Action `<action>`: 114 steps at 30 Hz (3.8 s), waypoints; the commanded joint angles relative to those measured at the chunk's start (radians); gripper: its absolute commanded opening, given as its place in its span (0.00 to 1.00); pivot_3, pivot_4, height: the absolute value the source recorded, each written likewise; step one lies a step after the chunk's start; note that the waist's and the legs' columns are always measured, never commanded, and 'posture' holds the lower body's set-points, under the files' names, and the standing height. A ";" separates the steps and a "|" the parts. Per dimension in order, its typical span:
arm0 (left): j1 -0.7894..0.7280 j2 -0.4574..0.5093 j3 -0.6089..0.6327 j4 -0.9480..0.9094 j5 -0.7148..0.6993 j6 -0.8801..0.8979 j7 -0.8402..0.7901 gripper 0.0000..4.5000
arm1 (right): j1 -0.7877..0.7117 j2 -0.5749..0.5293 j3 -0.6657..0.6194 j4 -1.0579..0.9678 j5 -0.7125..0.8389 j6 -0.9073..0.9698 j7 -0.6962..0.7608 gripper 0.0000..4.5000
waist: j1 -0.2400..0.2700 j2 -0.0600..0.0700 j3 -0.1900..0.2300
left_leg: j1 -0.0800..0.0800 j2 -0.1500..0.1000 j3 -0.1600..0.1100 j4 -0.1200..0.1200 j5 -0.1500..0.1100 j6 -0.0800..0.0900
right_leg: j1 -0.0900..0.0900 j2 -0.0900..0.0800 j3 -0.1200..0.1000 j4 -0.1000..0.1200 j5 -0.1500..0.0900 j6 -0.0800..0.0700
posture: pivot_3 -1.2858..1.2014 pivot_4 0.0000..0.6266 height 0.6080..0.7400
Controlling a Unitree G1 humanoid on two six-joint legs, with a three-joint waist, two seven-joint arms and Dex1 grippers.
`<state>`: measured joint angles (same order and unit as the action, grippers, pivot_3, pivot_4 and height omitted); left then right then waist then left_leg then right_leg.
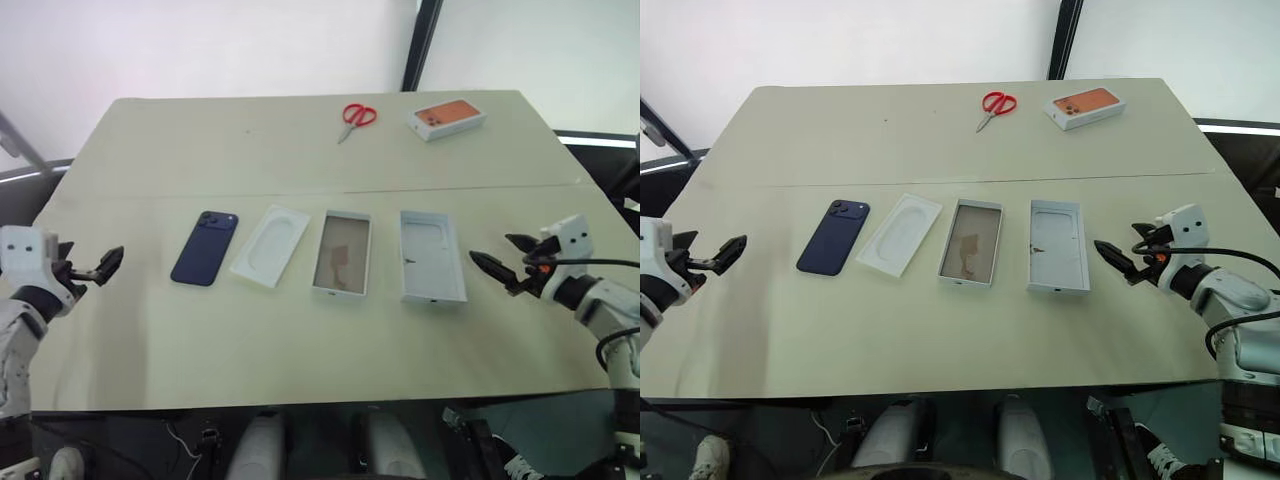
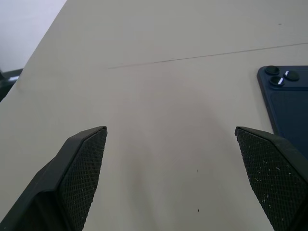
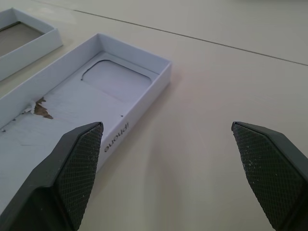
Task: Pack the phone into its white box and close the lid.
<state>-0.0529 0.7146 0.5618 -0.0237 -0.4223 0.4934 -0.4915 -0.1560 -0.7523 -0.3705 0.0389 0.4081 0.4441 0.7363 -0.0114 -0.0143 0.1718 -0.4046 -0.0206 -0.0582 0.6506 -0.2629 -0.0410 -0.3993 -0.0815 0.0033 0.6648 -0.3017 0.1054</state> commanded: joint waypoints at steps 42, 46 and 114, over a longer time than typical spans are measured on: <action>-0.548 -0.245 -0.411 -0.119 -0.095 0.855 0.198 0.99 | -0.081 0.118 0.309 -0.538 0.046 0.139 -0.073 0.99 | 0.002 -0.001 0.000 | 0.000 -0.001 -0.002 0.002 0.000 0.000 | 0.001 0.002 -0.001 0.001 0.000 0.001 | 0.52 0.24 1.00; -0.579 -0.247 -0.419 -0.090 -0.096 0.915 0.185 0.99 | -0.062 0.096 0.298 -0.578 0.065 0.162 -0.059 0.99 | 0.000 -0.001 0.000 | 0.000 -0.002 -0.002 0.002 0.000 0.000 | 0.001 0.001 -0.001 0.001 0.000 0.001 | 0.52 0.24 1.00; -0.681 -0.810 -0.076 -0.089 -0.424 1.121 0.663 0.00 | -0.006 0.026 0.337 -0.609 0.004 0.149 -0.025 1.00 | 0.003 -0.003 0.000 | 0.000 -0.004 -0.002 0.003 0.001 -0.001 | 0.002 0.001 -0.002 0.000 0.000 0.001 | 0.52 0.24 1.00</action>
<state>-0.7393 -0.0975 0.5010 -0.1033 -0.8066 1.6061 0.1588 -0.1543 -0.7261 -0.0239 -0.5301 0.4067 0.5993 0.7133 -0.0082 -0.0169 0.1722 -0.4050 -0.0243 -0.0603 0.6539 -0.2623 -0.0420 -0.3975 -0.0808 0.0018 0.6650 -0.3017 0.1060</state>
